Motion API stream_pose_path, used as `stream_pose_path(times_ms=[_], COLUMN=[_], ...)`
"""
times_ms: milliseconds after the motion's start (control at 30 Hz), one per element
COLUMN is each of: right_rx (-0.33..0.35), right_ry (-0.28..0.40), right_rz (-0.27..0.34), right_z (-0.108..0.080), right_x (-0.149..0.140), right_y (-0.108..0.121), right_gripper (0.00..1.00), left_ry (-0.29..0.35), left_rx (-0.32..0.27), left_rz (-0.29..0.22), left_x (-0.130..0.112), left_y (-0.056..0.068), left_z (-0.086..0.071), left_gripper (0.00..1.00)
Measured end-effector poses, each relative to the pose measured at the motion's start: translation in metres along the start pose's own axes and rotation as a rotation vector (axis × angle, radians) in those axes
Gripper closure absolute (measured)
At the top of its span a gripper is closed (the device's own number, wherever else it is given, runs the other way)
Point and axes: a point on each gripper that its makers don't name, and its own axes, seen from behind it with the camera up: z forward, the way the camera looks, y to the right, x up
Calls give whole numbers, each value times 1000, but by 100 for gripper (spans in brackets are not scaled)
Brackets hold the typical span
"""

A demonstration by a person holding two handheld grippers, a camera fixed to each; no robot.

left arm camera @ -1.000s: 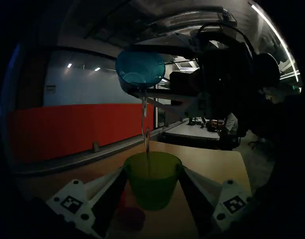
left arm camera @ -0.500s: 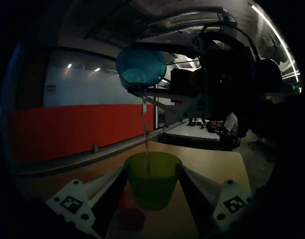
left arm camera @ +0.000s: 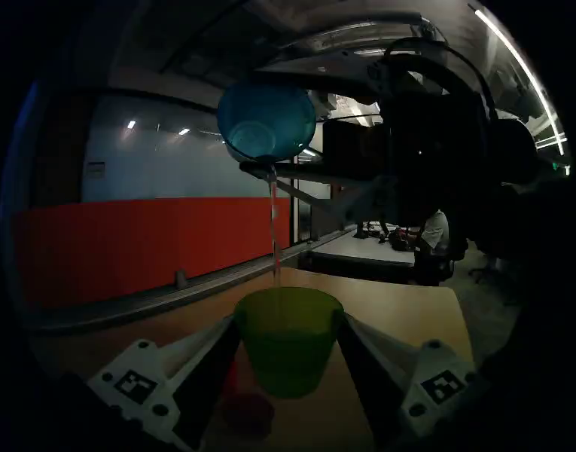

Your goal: Pour water

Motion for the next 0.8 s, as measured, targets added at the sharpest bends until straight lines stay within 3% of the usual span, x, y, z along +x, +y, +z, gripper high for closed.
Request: stream_pose_path(times_ms=[467,800], right_rx=[5,3], right_ry=[8,18], right_rz=[-61,-2], right_z=[1,1], right_x=[11,12], right_y=[1,-1], right_gripper=[7,7], left_ry=[8,10], left_rx=[2,5], left_rz=[-3,0], left_x=[2,4], left_y=[-1,1], left_z=[0,-2], left_gripper=[15,15])
